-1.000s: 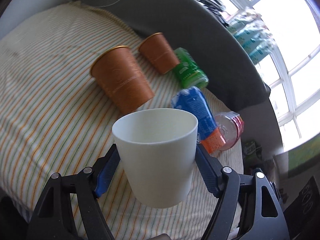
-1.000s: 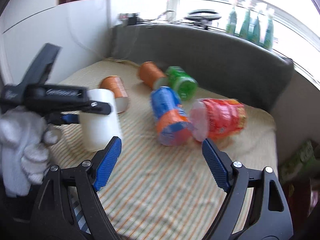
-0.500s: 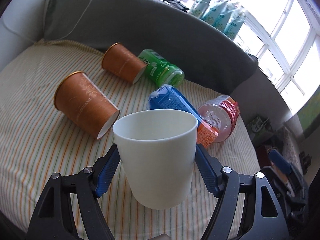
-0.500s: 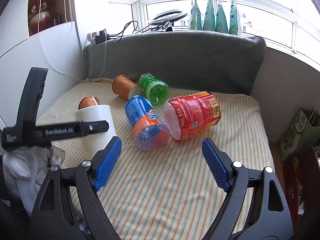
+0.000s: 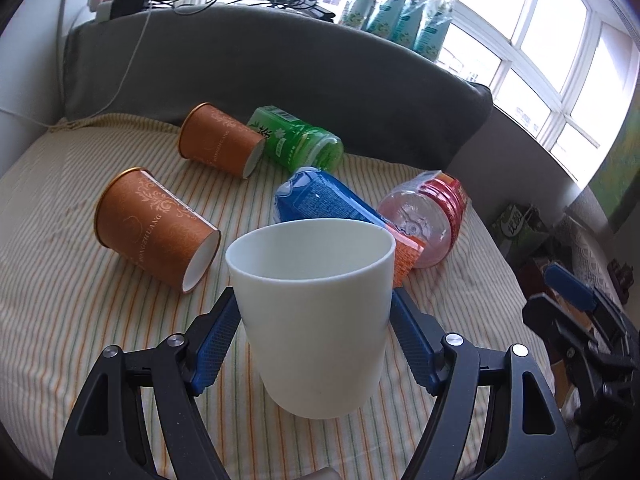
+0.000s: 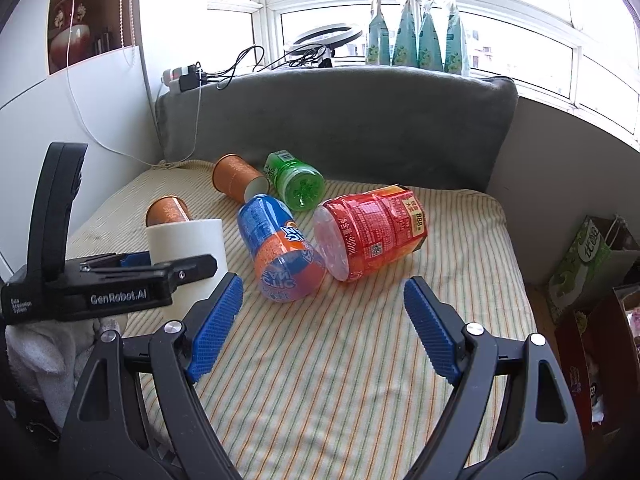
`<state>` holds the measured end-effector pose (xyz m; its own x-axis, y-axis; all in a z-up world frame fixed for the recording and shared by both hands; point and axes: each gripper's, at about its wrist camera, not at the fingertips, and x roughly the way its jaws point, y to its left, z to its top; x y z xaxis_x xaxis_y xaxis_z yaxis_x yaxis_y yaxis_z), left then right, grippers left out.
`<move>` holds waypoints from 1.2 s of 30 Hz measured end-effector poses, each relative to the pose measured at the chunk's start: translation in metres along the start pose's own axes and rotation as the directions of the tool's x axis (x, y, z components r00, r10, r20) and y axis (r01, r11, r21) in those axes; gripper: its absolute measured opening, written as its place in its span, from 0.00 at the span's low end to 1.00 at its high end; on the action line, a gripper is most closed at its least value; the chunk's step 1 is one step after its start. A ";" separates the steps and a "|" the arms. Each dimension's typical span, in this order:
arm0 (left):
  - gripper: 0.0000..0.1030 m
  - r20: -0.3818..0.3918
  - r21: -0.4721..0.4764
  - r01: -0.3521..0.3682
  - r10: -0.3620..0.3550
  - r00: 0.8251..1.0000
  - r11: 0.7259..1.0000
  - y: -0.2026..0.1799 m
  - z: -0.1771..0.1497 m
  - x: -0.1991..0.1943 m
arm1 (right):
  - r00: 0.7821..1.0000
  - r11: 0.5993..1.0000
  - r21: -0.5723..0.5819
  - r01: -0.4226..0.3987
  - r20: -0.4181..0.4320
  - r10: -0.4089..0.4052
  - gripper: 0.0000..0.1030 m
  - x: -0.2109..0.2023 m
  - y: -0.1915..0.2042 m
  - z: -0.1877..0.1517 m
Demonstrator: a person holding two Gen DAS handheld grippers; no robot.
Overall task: Flip cup upright
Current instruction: 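Lower the white cup upright onto the bed with the left gripper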
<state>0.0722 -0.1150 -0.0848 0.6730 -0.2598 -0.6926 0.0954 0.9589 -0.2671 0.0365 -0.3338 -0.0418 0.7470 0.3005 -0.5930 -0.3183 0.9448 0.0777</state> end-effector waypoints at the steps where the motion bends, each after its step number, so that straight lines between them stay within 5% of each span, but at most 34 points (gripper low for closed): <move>1: 0.73 -0.001 0.008 0.002 -0.002 1.000 1.000 0.000 -0.001 -0.001 | 1.000 1.000 0.002 0.002 0.000 -0.002 0.83 -0.001 0.000 0.000; 20: 0.74 -0.038 0.128 0.053 -0.049 0.998 0.990 -0.010 -0.020 -0.010 | 1.000 1.000 0.014 0.028 0.011 -0.028 0.83 -0.012 0.008 -0.004; 36: 0.78 0.010 0.210 0.054 -0.058 0.998 0.976 -0.013 -0.033 -0.042 | 0.999 0.999 0.041 0.027 0.036 -0.029 0.83 -0.031 0.014 -0.008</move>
<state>0.0187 -0.1204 -0.0742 0.6734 -0.3135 -0.6695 0.2836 0.9459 -0.1577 0.0042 -0.3307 -0.0285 0.7761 0.2777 -0.5662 -0.2738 0.9572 0.0941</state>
